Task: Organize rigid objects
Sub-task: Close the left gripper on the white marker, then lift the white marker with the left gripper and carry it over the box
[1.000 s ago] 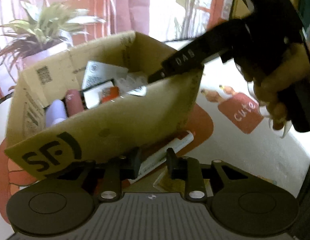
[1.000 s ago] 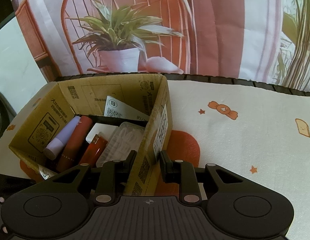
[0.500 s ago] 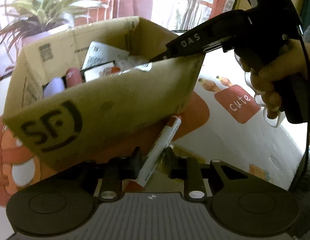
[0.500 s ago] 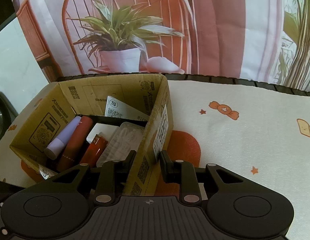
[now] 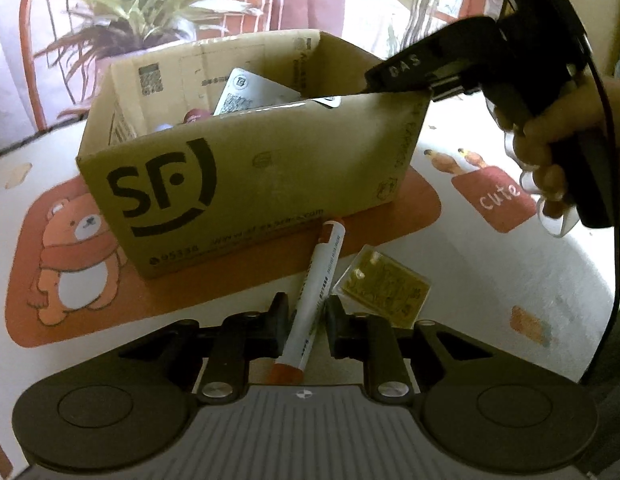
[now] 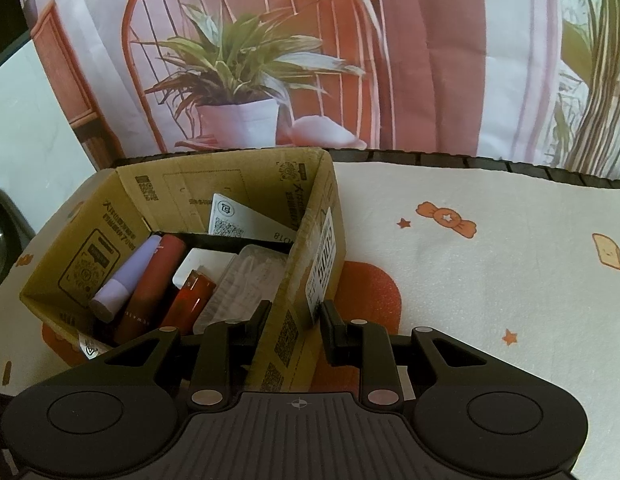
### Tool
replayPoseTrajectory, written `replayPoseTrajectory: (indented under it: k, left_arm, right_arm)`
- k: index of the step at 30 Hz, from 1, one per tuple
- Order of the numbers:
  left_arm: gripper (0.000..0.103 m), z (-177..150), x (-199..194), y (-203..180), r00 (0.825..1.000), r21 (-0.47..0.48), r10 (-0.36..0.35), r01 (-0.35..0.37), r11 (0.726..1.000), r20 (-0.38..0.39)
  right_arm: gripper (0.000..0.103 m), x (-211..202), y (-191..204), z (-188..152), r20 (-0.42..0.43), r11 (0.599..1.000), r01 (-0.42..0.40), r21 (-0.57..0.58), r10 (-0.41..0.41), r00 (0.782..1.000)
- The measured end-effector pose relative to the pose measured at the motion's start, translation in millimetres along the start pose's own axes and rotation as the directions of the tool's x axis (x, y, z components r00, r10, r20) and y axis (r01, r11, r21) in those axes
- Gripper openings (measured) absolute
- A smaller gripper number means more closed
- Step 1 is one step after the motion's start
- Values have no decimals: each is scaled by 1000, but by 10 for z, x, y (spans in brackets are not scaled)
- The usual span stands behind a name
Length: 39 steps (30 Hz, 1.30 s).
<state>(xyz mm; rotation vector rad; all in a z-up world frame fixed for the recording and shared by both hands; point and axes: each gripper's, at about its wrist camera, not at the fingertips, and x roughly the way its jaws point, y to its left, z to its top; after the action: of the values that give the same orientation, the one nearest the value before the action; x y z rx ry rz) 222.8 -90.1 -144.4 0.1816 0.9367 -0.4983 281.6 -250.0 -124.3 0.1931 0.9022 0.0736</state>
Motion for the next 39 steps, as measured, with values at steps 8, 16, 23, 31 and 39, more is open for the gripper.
replayPoseTrajectory:
  k: [8,16,23,31,39]
  left_arm:
    - [19,-45,-31,-49,1000,24,20,-20,1000,16]
    - [16,-102,-250,-13,998,-22,20,-19,1000,65]
    - [16,-88,-560,-46,987,-21,18,-15,1000,161]
    - [16,-52,-881,-78,960,-45,-13,26,999,280]
    - [16,238,-1044,131,936,-149,36,17,989,351]
  right_arm:
    - [24,-31,13,-56,26,1000,7,8,-8,1000]
    - [23,-52,25,-88,41,1000,16,1,-16,999]
    - [23,-57,37,-86,34,1000,22,-11,-21,999]
    - [23,-58,27,-82,24,1000,13,-4,-13,1000]
    - [23,-45,37,-82,13,1000,3,-13,-3,1000]
